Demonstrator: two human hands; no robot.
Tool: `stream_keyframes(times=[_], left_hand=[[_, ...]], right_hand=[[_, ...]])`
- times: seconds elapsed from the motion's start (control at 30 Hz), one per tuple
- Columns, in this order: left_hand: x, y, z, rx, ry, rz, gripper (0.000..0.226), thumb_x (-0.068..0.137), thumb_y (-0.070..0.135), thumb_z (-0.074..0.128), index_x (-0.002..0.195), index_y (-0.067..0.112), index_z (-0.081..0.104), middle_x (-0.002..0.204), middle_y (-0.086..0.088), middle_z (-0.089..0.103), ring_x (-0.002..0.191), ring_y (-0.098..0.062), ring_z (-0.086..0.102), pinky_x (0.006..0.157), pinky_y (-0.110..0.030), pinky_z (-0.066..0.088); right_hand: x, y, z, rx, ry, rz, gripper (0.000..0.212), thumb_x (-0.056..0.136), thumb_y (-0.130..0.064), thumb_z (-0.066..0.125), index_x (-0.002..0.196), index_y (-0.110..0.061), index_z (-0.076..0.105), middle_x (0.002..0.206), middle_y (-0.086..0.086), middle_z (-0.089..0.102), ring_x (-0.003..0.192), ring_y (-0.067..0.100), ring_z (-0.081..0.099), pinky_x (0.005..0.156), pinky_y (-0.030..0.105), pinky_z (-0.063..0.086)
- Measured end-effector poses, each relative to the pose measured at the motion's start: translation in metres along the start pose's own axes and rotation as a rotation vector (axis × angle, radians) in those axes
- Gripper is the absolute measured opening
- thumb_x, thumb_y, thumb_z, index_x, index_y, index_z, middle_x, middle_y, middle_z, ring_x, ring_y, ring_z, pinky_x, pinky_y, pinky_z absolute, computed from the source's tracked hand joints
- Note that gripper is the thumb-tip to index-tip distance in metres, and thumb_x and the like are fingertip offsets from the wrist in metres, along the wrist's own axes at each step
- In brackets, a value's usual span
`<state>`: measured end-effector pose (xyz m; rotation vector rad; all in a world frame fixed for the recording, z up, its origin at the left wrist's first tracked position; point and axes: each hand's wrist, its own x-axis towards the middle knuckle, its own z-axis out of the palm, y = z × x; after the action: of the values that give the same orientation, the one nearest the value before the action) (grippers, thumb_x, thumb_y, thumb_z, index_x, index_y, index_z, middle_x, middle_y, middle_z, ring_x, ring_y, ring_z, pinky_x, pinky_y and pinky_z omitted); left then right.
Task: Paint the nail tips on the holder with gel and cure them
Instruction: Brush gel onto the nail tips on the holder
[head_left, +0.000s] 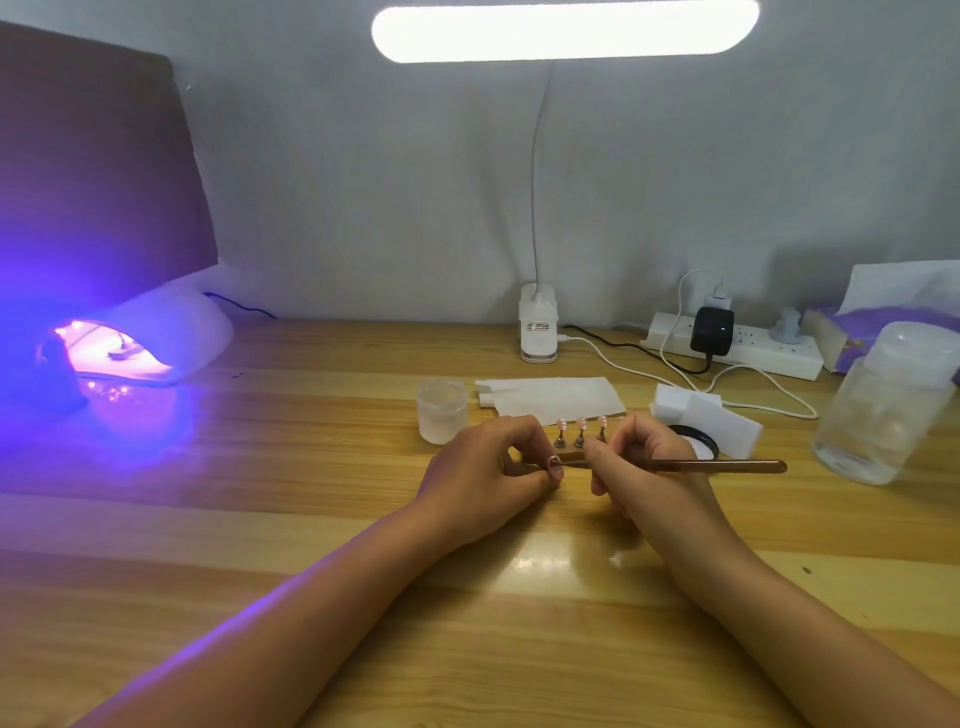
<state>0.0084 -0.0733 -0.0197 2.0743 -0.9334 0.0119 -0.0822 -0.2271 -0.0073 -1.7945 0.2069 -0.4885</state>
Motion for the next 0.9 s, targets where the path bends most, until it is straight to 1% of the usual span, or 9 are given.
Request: stream_keyframes(times=[0.1,0.17,0.23,0.4,0.47,0.57,0.67,0.8,0.9], left_hand=[[0.0,-0.0008,0.0001,-0.001,-0.005,-0.005,0.012,0.083,0.029,0.076,0.08,0.034,0.065,0.086,0.015,0.066,0.06,-0.001,0.052,0.062,-0.03,0.045],[0.0004,-0.0013,0.0002,-0.006,-0.004,-0.008,0.013,0.082,0.027,0.076,0.081,0.034,0.066,0.084,0.015,0.066,0.059,0.0,0.052,0.061,-0.029,0.044],[0.0006,-0.0014,0.0001,-0.01,-0.001,-0.011,0.016,0.082,0.025,0.077,0.079,0.036,0.065,0.081,0.016,0.065,0.057,0.001,0.051,0.06,-0.025,0.041],[0.0007,-0.0022,-0.0001,-0.019,-0.015,-0.009,0.011,0.083,0.025,0.076,0.082,0.033,0.068,0.087,0.014,0.068,0.058,0.003,0.053,0.059,-0.024,0.04],[0.0008,-0.0023,0.0,-0.029,-0.012,-0.014,0.008,0.083,0.027,0.076,0.083,0.031,0.069,0.085,0.015,0.067,0.057,0.002,0.052,0.059,-0.026,0.041],[0.001,-0.0016,-0.0005,-0.05,-0.018,-0.024,0.007,0.083,0.028,0.076,0.084,0.029,0.069,0.088,0.013,0.069,0.06,-0.001,0.053,0.063,-0.035,0.047],[0.0007,-0.0005,-0.001,-0.057,-0.016,-0.033,0.007,0.082,0.026,0.077,0.084,0.026,0.07,0.088,0.011,0.07,0.061,-0.002,0.053,0.067,-0.039,0.051],[0.0006,-0.0004,-0.0008,-0.053,-0.006,-0.028,0.008,0.082,0.027,0.077,0.082,0.026,0.07,0.077,0.016,0.065,0.057,0.001,0.051,0.061,-0.03,0.043],[0.0005,-0.0006,-0.0007,-0.041,0.002,-0.027,0.01,0.082,0.027,0.078,0.079,0.028,0.069,0.069,0.023,0.062,0.054,0.002,0.05,0.059,-0.026,0.038]], right_hand=[[-0.0004,-0.0012,-0.0001,-0.035,-0.006,-0.003,0.018,0.089,-0.015,0.064,0.082,0.0,0.055,0.065,0.012,0.062,0.051,0.002,0.054,0.048,0.016,0.043],[-0.0003,-0.0017,-0.0003,-0.064,-0.004,0.001,0.016,0.087,-0.012,0.063,0.081,0.0,0.055,0.068,0.016,0.062,0.053,0.004,0.054,0.054,0.023,0.045],[0.0,-0.0016,-0.0008,-0.083,-0.008,0.005,0.015,0.086,-0.01,0.063,0.081,0.001,0.055,0.066,0.012,0.059,0.053,0.005,0.052,0.057,0.028,0.046],[0.0018,-0.0003,-0.0008,-0.081,-0.003,0.009,0.015,0.085,-0.008,0.063,0.079,0.001,0.054,0.052,-0.004,0.053,0.047,0.002,0.049,0.05,0.024,0.043],[0.0024,-0.0002,-0.0012,-0.037,0.033,0.027,0.016,0.085,-0.012,0.064,0.078,-0.002,0.054,0.051,-0.004,0.054,0.046,0.003,0.047,0.052,0.028,0.04],[0.0021,-0.002,-0.0022,0.034,0.063,0.052,0.021,0.088,-0.023,0.066,0.082,-0.005,0.056,0.055,-0.003,0.061,0.046,0.001,0.048,0.053,0.028,0.036],[0.0,-0.0036,-0.0009,0.015,0.035,0.027,0.027,0.09,-0.027,0.065,0.086,-0.002,0.057,0.059,0.0,0.065,0.046,-0.001,0.049,0.054,0.027,0.037],[0.0001,-0.0023,-0.0002,-0.023,0.003,0.015,0.023,0.091,-0.023,0.065,0.085,-0.003,0.056,0.059,0.001,0.066,0.046,-0.001,0.051,0.054,0.023,0.038],[0.0013,-0.0007,-0.0006,-0.037,-0.002,0.023,0.019,0.09,-0.016,0.064,0.082,-0.002,0.055,0.055,0.001,0.063,0.045,0.0,0.051,0.048,0.017,0.04]])
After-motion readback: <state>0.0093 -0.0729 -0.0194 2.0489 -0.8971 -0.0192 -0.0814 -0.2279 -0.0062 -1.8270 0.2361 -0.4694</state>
